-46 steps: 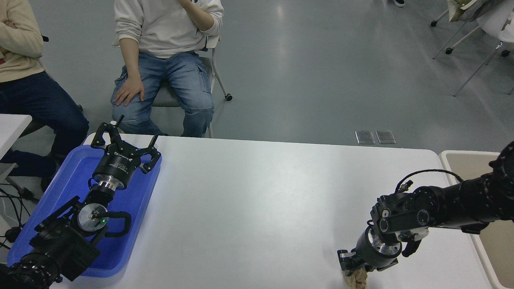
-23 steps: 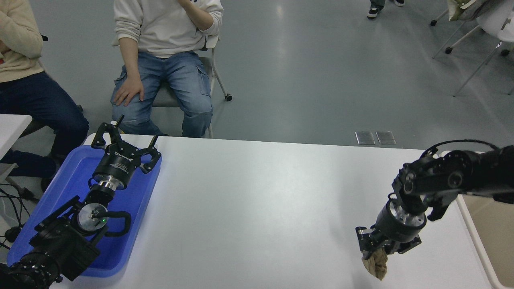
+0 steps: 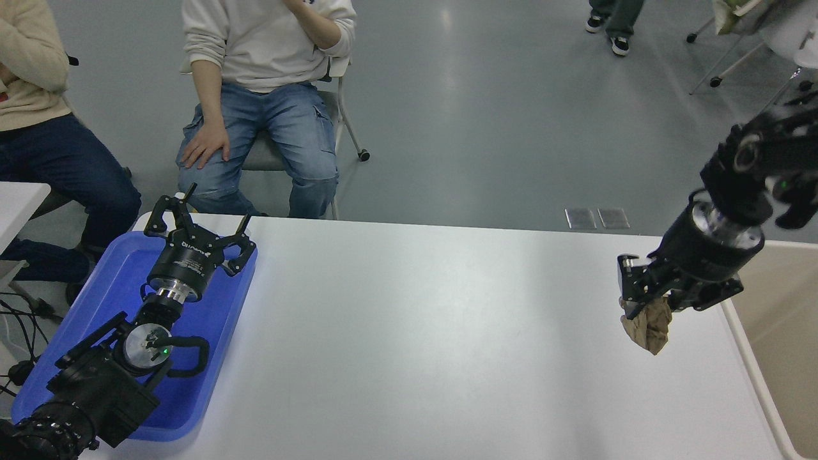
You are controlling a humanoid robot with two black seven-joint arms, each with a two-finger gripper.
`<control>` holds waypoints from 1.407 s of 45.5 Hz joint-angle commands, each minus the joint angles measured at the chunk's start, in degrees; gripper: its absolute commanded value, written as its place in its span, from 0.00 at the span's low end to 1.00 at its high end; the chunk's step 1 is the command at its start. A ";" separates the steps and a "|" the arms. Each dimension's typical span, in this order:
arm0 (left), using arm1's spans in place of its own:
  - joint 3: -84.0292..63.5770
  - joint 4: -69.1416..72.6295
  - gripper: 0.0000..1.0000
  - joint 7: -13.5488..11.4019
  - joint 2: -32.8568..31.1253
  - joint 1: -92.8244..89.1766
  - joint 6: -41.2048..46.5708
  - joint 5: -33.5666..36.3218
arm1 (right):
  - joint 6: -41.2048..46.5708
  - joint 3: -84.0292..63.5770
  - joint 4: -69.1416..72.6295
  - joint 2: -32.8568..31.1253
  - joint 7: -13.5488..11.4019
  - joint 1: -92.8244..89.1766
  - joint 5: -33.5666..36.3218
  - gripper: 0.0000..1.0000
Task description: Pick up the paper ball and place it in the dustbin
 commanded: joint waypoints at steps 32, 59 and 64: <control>-0.01 0.00 1.00 0.00 0.00 -0.01 0.00 -0.05 | 0.61 -17.42 -0.68 -5.33 -0.06 16.40 0.96 0.00; 0.07 0.00 1.00 0.00 0.00 -0.01 0.00 0.03 | 0.61 -20.69 -21.07 -26.42 -0.41 0.23 -3.09 0.00; -0.01 0.00 1.00 0.00 0.00 -0.01 0.00 0.03 | 0.61 -17.35 -24.58 -29.24 -0.41 -3.46 -5.10 0.00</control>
